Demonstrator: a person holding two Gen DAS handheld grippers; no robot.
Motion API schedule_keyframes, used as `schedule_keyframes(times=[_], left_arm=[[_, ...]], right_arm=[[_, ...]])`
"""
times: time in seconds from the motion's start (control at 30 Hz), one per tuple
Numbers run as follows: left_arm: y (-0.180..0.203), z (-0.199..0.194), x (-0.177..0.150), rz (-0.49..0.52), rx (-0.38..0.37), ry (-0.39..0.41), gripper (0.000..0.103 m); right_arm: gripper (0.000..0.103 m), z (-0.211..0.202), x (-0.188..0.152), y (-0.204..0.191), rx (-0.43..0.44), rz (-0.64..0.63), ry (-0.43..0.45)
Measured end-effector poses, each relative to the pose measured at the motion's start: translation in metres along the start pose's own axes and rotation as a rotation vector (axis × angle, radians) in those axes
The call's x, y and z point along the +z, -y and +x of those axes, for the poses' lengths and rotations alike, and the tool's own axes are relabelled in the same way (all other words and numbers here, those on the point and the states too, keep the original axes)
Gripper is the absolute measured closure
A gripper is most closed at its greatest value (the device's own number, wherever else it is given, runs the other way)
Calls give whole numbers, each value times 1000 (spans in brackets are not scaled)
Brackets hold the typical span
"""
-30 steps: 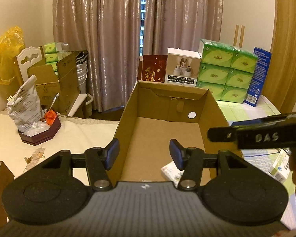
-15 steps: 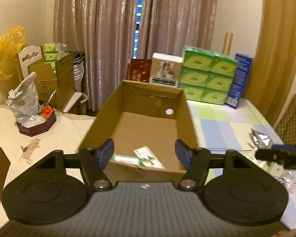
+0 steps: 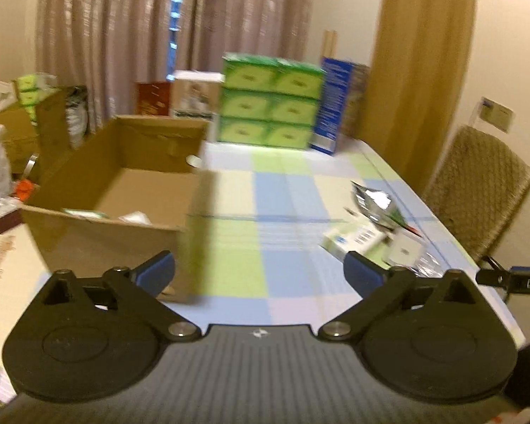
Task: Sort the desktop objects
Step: 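Return both tools to the table above the remaining items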
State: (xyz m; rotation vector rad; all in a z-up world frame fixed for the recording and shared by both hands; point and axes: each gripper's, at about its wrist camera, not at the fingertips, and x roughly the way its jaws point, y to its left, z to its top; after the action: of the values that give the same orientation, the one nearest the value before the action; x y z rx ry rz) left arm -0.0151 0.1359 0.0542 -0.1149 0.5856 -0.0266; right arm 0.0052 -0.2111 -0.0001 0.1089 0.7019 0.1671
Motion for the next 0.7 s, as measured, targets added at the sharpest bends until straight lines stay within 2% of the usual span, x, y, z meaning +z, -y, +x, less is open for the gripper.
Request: schedule_keyframes(times=[0.37, 0.5, 0.7], left_arm=[[69, 35, -25, 90, -80, -116, 1], [88, 51, -30, 132, -99, -139, 1], [118, 77, -35, 199, -167, -159, 1]], right_arm=[[2, 10, -4, 36, 0, 76, -22], [2, 18, -5, 42, -1, 95, -33], [2, 28, -4, 52, 1, 108, -45]])
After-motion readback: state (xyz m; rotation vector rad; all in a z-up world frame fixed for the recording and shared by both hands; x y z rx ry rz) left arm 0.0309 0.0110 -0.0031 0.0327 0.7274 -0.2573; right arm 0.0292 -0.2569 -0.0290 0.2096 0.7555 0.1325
